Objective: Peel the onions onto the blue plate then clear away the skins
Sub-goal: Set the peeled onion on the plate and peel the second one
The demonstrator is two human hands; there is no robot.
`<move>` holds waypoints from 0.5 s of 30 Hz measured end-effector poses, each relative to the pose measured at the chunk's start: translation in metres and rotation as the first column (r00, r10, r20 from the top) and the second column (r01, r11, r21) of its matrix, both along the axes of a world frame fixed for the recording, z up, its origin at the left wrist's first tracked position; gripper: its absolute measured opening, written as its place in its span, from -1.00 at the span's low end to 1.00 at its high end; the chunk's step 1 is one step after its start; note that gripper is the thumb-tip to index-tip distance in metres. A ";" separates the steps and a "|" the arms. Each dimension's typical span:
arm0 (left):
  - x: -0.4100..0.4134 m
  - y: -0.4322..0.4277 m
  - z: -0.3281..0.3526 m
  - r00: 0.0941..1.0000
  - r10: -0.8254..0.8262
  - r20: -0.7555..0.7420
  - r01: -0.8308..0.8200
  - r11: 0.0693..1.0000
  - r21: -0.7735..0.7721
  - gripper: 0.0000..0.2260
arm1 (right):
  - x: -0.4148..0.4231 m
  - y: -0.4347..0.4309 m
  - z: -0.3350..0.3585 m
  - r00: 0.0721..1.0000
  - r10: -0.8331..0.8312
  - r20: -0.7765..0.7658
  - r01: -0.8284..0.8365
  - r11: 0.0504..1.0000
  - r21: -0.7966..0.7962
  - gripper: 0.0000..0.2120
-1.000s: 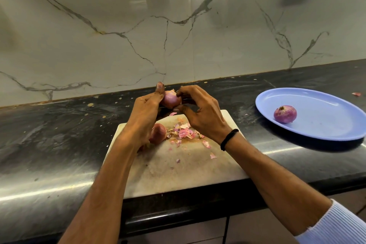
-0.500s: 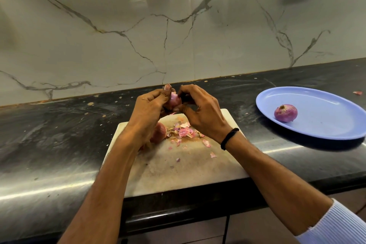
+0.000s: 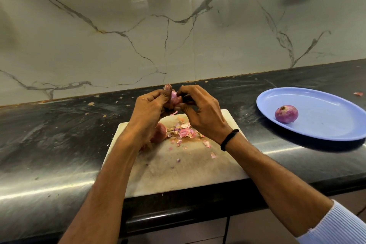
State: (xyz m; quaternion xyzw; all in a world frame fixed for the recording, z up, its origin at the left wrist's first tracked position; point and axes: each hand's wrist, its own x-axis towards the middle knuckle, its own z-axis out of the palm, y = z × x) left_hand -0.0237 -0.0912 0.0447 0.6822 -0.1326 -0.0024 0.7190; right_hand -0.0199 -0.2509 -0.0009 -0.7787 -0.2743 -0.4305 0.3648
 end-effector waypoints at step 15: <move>0.003 -0.001 -0.003 0.999 0.032 -0.008 -0.032 0.999 0.026 -0.64 | 0.004 -0.002 -0.004 0.998 -0.064 -0.009 0.064 0.997 -0.049 -0.90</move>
